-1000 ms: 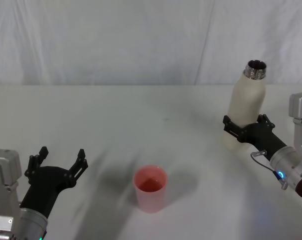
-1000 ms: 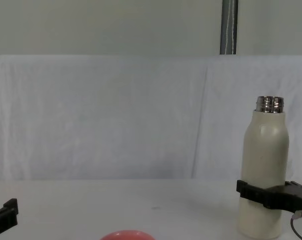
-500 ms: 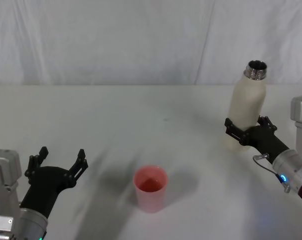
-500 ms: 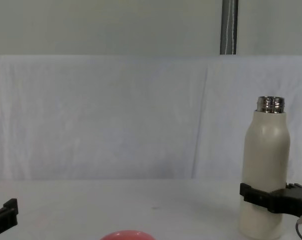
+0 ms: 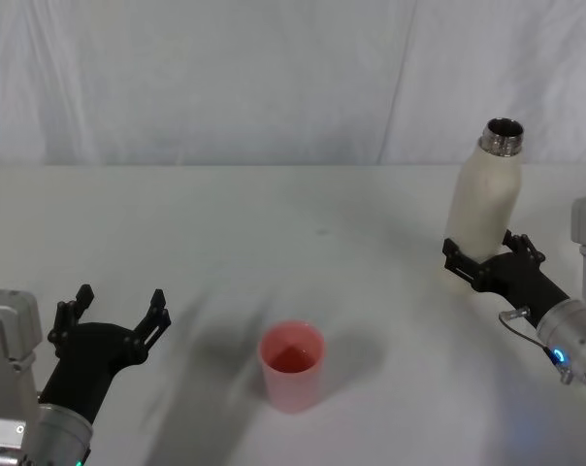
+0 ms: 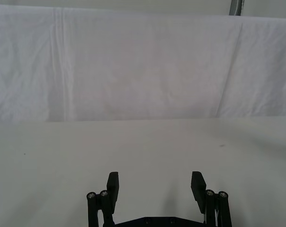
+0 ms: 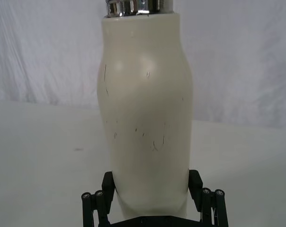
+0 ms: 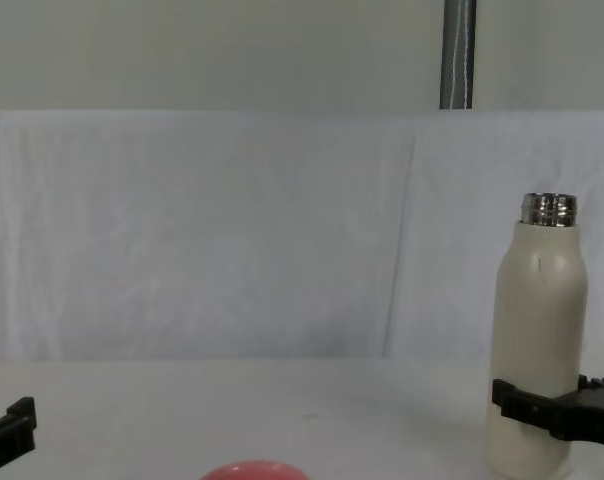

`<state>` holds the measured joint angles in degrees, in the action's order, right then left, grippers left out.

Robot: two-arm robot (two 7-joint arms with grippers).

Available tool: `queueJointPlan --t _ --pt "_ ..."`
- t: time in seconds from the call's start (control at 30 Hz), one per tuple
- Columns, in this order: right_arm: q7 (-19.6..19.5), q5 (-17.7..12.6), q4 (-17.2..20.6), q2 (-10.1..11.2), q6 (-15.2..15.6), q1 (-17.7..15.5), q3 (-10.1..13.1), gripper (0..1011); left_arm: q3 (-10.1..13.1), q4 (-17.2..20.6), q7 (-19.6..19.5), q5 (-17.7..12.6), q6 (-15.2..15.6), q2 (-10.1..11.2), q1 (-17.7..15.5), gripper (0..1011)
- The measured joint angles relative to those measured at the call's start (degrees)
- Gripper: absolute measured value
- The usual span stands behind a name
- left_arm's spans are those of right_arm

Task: Grasp the thermos with one hand and pour water into the cup lid.

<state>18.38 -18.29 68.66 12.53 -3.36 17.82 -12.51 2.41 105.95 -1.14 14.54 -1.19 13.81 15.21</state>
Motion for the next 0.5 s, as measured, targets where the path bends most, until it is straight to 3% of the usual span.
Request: queueJointPlan --t 0.5 --pt "-0.67 0.31 3.47 1.11 0.22 -2.95 0.43 1000 0.0 0.0 0.0 0.0 0.0 0.0 0.0 1001"
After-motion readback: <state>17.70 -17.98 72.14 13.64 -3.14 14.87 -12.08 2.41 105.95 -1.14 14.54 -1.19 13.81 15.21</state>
